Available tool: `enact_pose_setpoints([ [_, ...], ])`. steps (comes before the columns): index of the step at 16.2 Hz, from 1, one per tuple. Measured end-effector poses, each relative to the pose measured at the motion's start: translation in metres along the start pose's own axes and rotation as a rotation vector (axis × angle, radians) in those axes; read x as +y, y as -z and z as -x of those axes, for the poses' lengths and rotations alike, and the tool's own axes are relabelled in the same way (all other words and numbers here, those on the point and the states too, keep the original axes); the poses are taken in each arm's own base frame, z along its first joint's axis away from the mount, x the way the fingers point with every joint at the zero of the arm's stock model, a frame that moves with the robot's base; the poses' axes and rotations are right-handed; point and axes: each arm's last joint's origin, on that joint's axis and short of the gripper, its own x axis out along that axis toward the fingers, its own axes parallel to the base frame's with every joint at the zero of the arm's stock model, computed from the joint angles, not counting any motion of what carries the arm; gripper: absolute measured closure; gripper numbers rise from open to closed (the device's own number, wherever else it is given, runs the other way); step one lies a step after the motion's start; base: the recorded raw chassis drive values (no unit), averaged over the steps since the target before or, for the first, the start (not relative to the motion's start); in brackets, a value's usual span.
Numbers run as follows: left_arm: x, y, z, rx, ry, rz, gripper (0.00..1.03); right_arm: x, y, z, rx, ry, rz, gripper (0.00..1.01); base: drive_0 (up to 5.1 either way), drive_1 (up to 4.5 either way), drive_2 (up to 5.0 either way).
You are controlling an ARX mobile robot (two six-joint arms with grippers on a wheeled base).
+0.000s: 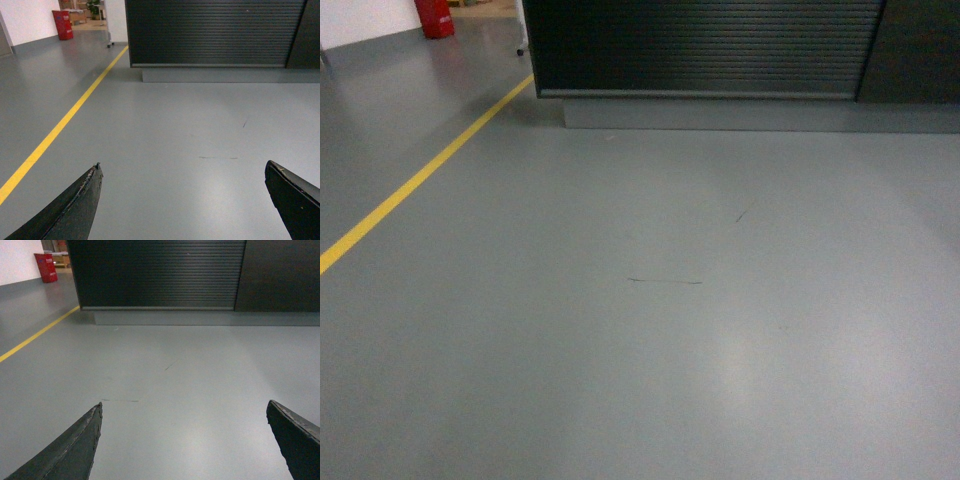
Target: Place dark red mango on scale at checkout
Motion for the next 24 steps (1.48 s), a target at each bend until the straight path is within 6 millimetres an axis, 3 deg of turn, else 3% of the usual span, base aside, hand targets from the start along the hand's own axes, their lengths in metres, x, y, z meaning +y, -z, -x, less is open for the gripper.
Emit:
enact_pose_setpoints([
  [24,0.0000,0.0001,0.0000,0.001,0.000,0.000,0.05,0.0000,-0.0001,0.0000,-0.001,0.000,0.000,0.03,0.0,0.00,0.0],
])
